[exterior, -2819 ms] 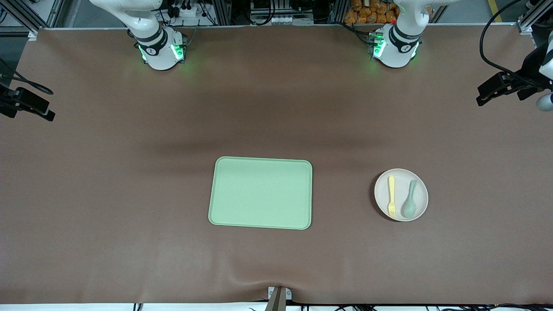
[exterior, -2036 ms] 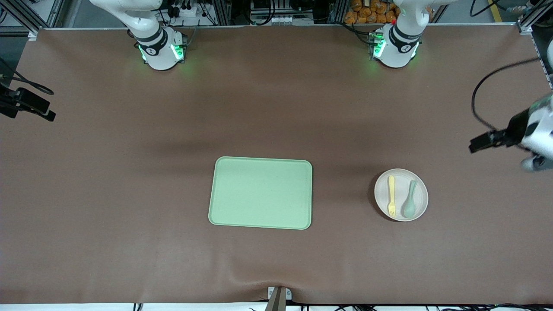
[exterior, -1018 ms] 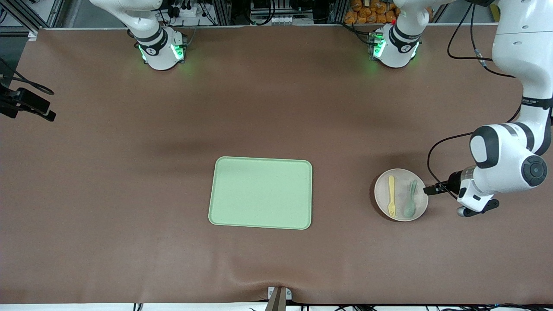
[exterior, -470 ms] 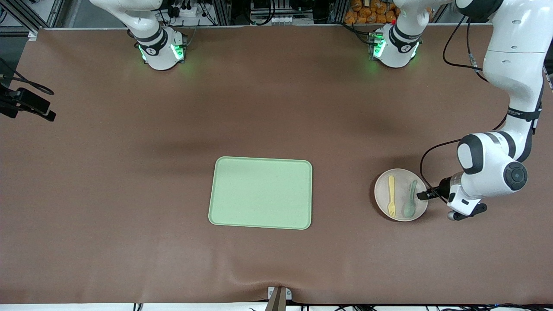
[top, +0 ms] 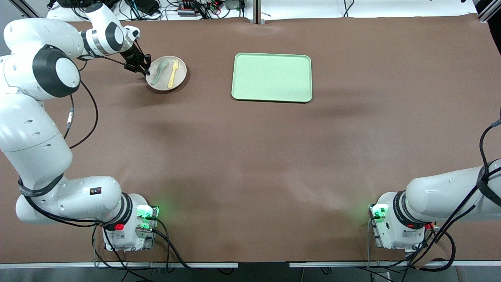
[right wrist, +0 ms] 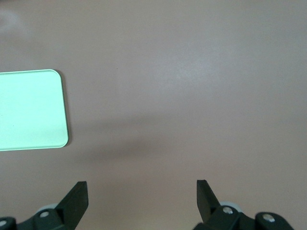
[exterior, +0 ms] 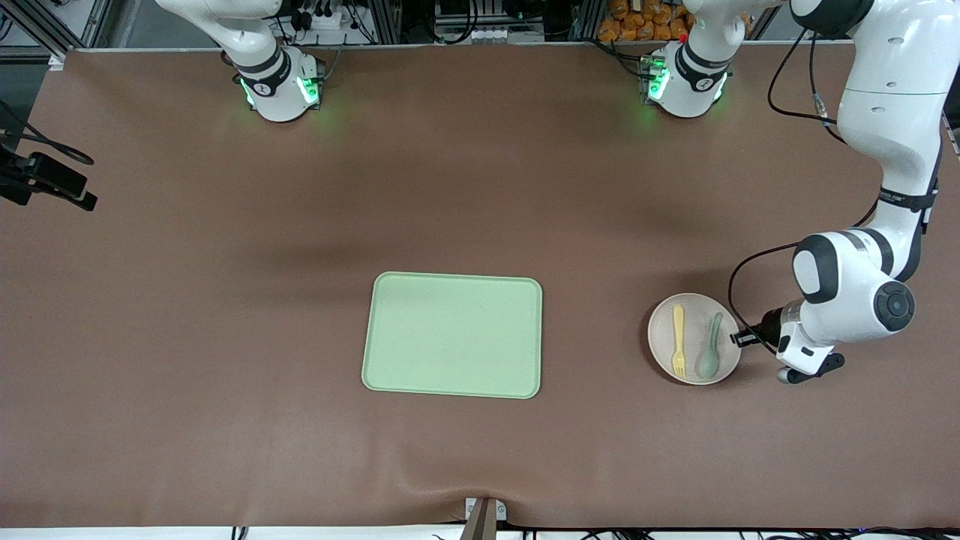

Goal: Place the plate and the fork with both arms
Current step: 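Grasp the rim of the white plate with the left gripper, then carry the plate with the left gripper and lower it onto the green tray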

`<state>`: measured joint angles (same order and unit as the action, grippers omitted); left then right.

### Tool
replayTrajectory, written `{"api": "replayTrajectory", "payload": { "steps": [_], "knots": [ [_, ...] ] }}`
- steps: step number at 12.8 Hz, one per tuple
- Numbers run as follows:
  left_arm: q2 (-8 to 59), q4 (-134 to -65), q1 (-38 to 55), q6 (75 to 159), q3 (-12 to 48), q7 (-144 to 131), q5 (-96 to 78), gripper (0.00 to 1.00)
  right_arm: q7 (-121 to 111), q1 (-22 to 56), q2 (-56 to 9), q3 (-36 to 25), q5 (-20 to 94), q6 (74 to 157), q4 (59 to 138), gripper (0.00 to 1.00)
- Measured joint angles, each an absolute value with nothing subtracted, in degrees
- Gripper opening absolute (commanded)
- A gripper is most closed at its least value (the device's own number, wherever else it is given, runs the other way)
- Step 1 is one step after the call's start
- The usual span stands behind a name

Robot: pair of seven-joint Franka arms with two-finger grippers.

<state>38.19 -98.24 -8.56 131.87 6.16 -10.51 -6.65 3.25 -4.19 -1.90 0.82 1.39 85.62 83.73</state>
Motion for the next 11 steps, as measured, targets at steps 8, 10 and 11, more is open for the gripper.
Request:
{"api": "replayTrajectory", "payload": {
  "steps": [8,10,11],
  "knots": [
    [38.39,-97.82,-8.44,132.37,6.45,-10.52,-7.45,0.0,3.25,-4.19,-1.9,0.82,1.4,85.62,83.73,1.0],
    [38.36,-97.23,-8.26,132.62,7.64,-10.52,-7.46,0.0,3.25,-4.19,-1.9,0.82,1.41,85.62,83.73,1.0],
    [38.24,-96.59,-8.21,132.68,9.08,-10.59,-7.46,0.0,3.25,-4.19,-1.9,0.83,1.41,85.62,83.73,1.0]
  ]
}}
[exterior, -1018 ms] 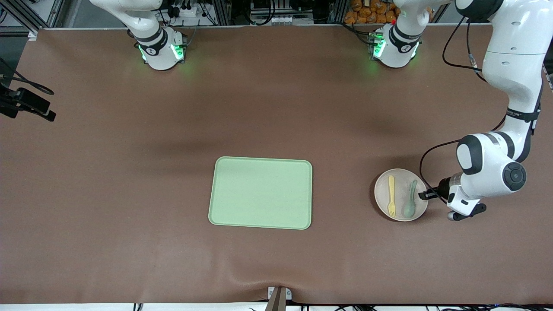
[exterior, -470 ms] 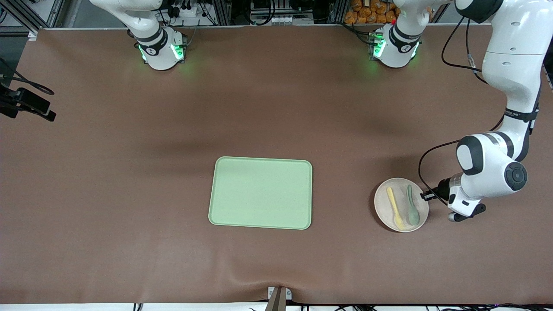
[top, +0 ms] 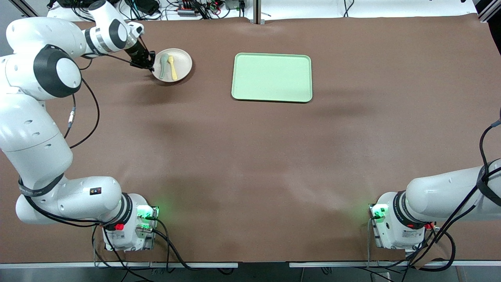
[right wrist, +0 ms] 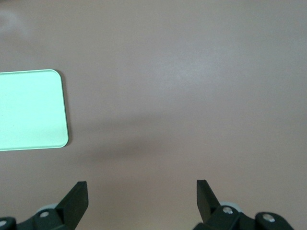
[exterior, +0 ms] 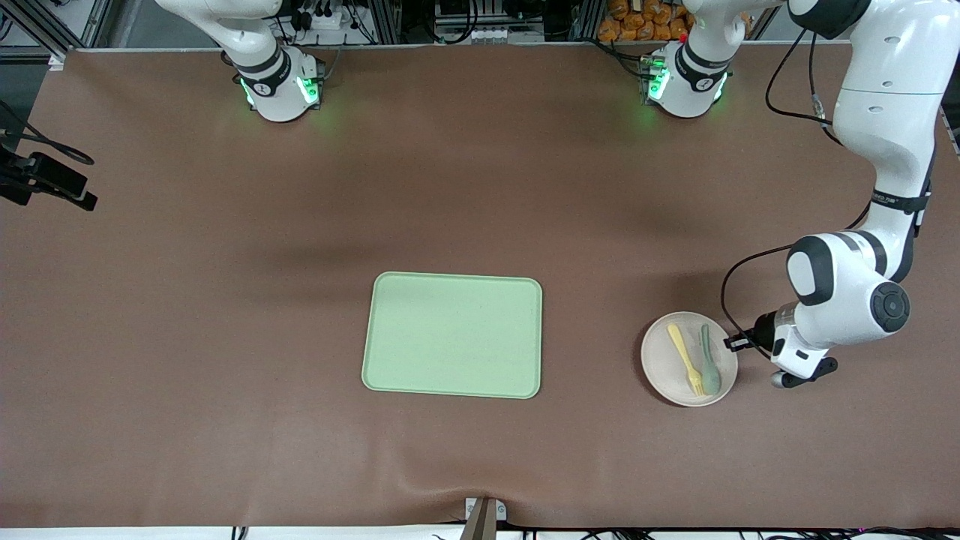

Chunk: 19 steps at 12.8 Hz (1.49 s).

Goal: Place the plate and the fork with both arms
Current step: 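Carry the plate with the left gripper and lower it onto the green tray, then open the left gripper and withdraw it while the right gripper approaches the tray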

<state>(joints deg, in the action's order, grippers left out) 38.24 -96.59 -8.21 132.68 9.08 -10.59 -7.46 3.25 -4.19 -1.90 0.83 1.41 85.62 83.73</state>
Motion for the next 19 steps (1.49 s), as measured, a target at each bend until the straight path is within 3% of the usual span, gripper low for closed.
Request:
{"api": "replayTrajectory", "payload": {
  "steps": [8,12,15,19],
  "knots": [
    [35.43,-92.58,-5.4,131.5,23.07,-14.34,-7.46,0.0,3.25,-4.17,-1.9,0.92,1.53,85.61,83.73,1.0],
    [38.15,-89.65,6.74,131.5,22.09,-18.9,-7.46,0.0,3.25,-3.98,-1.9,1.0,1.58,85.61,83.73,1.0],
    [41.37,-85.83,15.83,131.53,16.77,-19.6,-7.46,0.0,3.25,-2.9,-1.9,1.12,1.7,85.63,83.73,1.0],
    [45.54,-82.28,20.12,132.23,13.15,-19.61,-7.46,0.0,3.22,0.72,-2.2,1.25,1.79,86.38,83.75,1.0]
  ]
}}
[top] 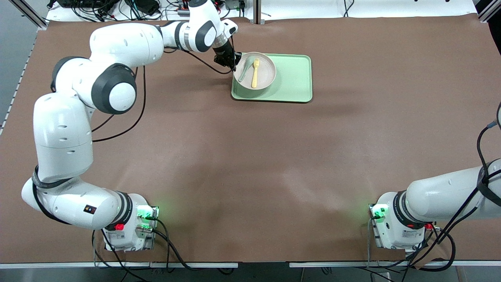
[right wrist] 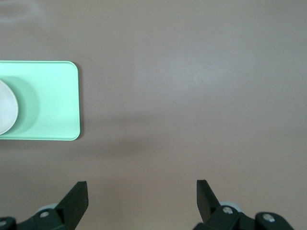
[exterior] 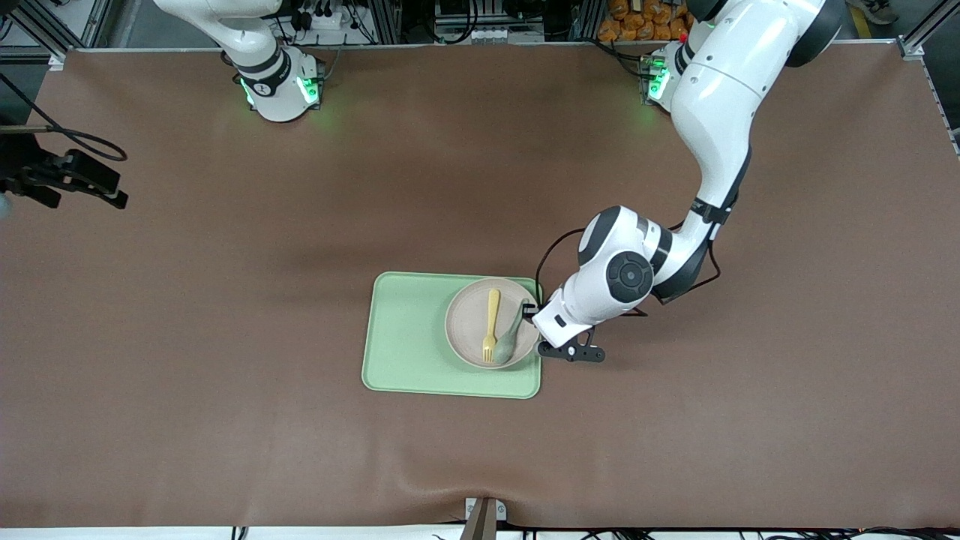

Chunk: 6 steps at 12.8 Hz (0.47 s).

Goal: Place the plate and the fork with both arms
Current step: 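Open the left gripper and withdraw it while the right gripper approaches the tray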

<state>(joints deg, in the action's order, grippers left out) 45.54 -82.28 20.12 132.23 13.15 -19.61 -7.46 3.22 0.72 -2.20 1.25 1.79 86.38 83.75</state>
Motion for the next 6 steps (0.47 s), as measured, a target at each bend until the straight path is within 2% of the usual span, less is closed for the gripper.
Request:
{"api": "replayTrajectory", "payload": {
  "steps": [2,3,4,5,6],
  "knots": [
    [47.15,-81.83,20.13,133.8,13.06,-19.61,-7.46,0.0,3.29,4.08,-3.1,1.3,1.74,89.99,83.8,1.0],
    [47.8,-81.71,20.27,134.4,13.07,-19.61,-7.46,0.05,3.61,5.45,-3.47,1.32,1.7,90.99,83.8,1.0],
    [48.42,-81.64,20.47,135.1,13.07,-19.61,-7.46,0.41,3.79,6.08,-3.64,1.33,1.7,91.37,83.8,1.0],
    [48.99,-81.61,20.65,136.2,13.07,-19.61,-7.46,0.99,3.8,6.16,-3.66,1.31,1.7,91.43,83.8,1.0],
    [49.42,-81.52,20.85,137.46,13.08,-19.69,-7.46,1.0,3.8,6.15,-3.66,1.18,1.7,91.41,83.8,1.0]
  ]
}}
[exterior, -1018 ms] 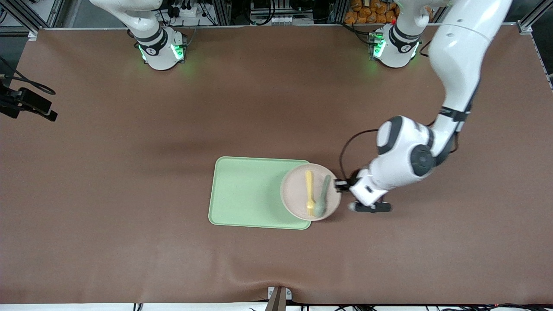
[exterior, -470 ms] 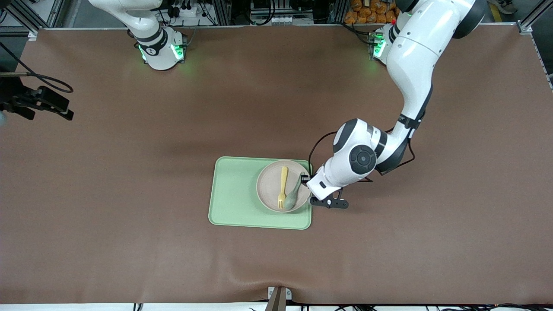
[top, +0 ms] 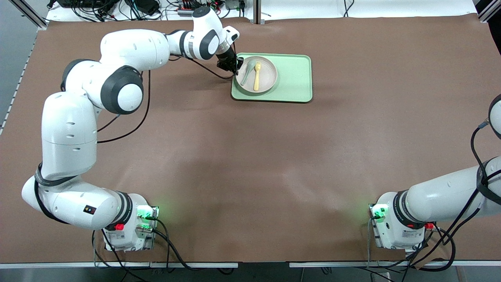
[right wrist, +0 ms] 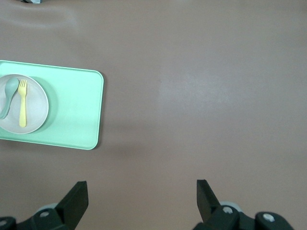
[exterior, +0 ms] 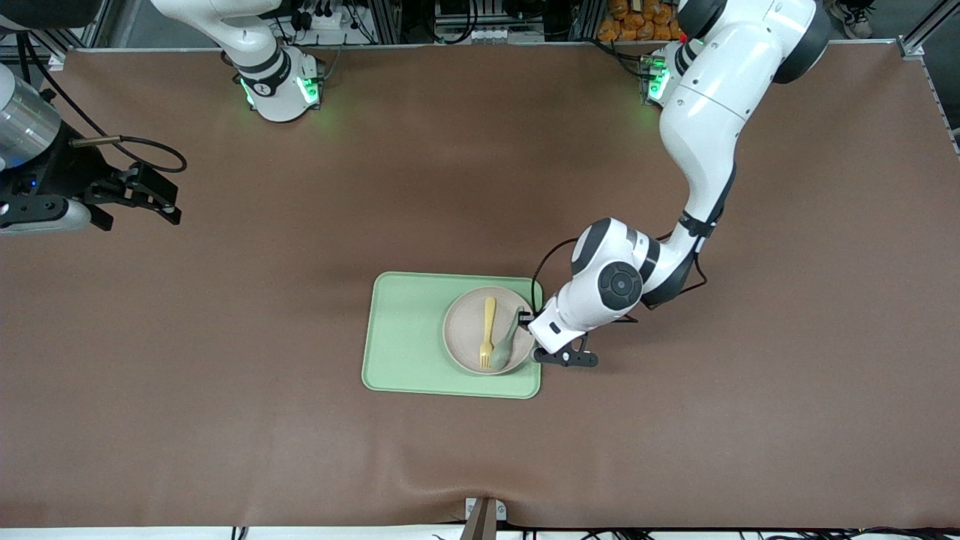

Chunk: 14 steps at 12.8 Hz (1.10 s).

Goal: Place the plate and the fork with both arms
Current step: 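Open the left gripper and withdraw it while the right gripper approaches the tray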

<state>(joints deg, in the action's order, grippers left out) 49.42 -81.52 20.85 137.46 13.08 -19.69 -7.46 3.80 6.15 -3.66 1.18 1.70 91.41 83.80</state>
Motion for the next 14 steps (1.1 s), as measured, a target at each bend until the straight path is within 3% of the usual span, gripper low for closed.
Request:
{"api": "replayTrajectory", "payload": {
  "steps": [4,7,14],
  "knots": [
    [49.4,-79.99,21.36,138.72,13.08,-20.62,-7.33,1.0,3.8,6.11,-3.68,0.91,1.7,90.99,83.82,1.0],
    [45.55,-78.44,19.65,136.51,12.48,-20.62,-5.64,1.0,3.79,6.12,-3.68,0.92,1.7,90.97,83.83,1.0],
    [18.82,-77.03,2.57,99.81,12.15,-15.75,5.79,1.0,3.68,7.08,-9.11,1.28,2.16,91.35,84.18,1.0]
  ]
}}
